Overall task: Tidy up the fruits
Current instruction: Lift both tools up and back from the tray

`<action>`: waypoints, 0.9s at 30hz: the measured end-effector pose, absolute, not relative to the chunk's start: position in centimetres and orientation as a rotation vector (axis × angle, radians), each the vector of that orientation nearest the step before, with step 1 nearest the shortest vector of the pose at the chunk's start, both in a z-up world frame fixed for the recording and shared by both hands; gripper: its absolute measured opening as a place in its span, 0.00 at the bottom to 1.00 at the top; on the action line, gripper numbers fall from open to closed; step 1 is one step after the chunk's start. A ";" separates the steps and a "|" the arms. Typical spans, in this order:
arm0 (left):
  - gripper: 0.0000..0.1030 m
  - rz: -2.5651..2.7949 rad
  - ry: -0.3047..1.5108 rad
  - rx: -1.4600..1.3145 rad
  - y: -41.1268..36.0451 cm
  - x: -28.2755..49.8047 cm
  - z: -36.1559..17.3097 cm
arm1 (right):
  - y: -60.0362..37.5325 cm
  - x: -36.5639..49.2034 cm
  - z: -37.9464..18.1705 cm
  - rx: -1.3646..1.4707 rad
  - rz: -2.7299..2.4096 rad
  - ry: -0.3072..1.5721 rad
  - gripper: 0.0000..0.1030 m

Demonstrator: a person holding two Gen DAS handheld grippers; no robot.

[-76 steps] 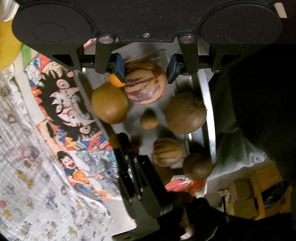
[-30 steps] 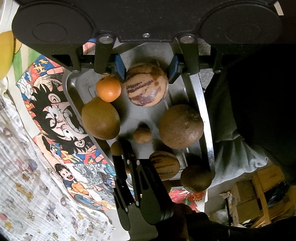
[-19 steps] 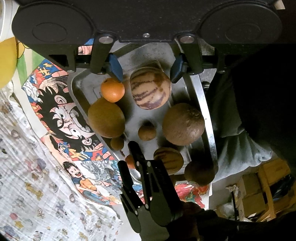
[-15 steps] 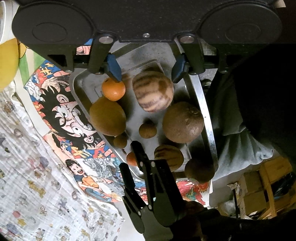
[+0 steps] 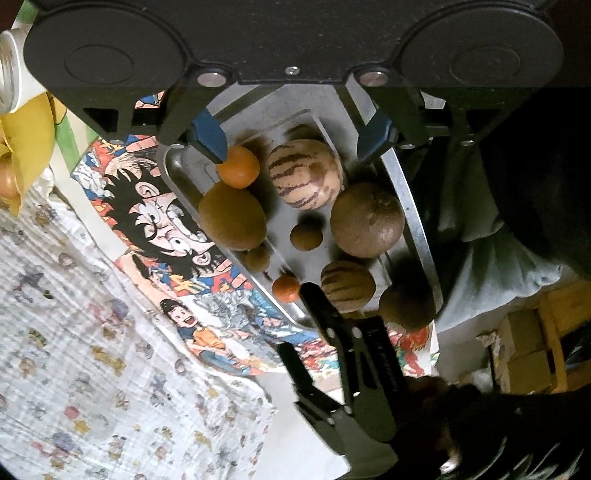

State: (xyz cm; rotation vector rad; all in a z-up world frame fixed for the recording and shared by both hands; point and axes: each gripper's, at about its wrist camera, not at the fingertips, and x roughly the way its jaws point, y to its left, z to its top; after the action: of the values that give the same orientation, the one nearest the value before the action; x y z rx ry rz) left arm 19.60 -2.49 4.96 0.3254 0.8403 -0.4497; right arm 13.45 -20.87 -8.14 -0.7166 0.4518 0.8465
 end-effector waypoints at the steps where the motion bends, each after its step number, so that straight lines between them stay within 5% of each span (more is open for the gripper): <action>1: 0.94 -0.445 0.829 0.306 -2.3 19.2 5.1 | -20.9 13.3 -8.1 -0.706 0.841 0.445 0.80; 27: 0.99 -0.202 0.626 0.022 0.1 9.3 5.4 | -22.1 10.6 -8.0 -0.316 0.707 0.294 0.99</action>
State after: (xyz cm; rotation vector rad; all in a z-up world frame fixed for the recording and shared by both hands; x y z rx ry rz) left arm 9.30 0.07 5.42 0.0221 0.6258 -0.2023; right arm 10.60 -22.09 -8.04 -0.3159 0.2940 0.7073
